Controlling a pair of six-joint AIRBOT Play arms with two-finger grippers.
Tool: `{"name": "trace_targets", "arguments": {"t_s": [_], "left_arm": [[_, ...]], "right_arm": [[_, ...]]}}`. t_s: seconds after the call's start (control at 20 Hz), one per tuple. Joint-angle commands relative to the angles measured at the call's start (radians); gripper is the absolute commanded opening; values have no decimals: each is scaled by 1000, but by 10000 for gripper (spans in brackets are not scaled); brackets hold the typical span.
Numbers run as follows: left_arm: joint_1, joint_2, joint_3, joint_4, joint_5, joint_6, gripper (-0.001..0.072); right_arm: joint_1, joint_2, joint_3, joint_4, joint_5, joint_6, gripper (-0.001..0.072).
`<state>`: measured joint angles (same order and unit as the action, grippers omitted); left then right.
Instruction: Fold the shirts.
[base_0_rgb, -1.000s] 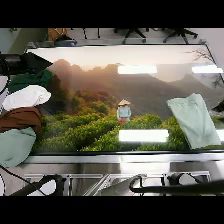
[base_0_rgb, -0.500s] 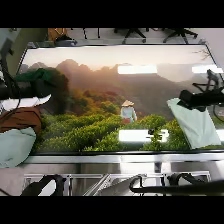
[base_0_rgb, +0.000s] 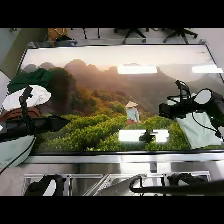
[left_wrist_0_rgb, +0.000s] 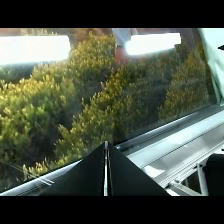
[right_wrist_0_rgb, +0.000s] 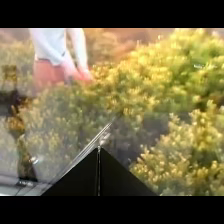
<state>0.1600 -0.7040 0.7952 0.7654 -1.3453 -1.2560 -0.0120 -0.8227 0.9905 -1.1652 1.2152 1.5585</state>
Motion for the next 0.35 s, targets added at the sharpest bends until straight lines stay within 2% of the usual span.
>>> {"name": "trace_targets", "arguments": {"t_s": [0.0,0.3], "left_arm": [[0,59,-42,-2,21,-1,12],[0,95,-42,-1,22,-1,12]], "right_arm": [[9,-1,-6,3,16,4,19],[10,-1,-6,3,16,4,19]]}}
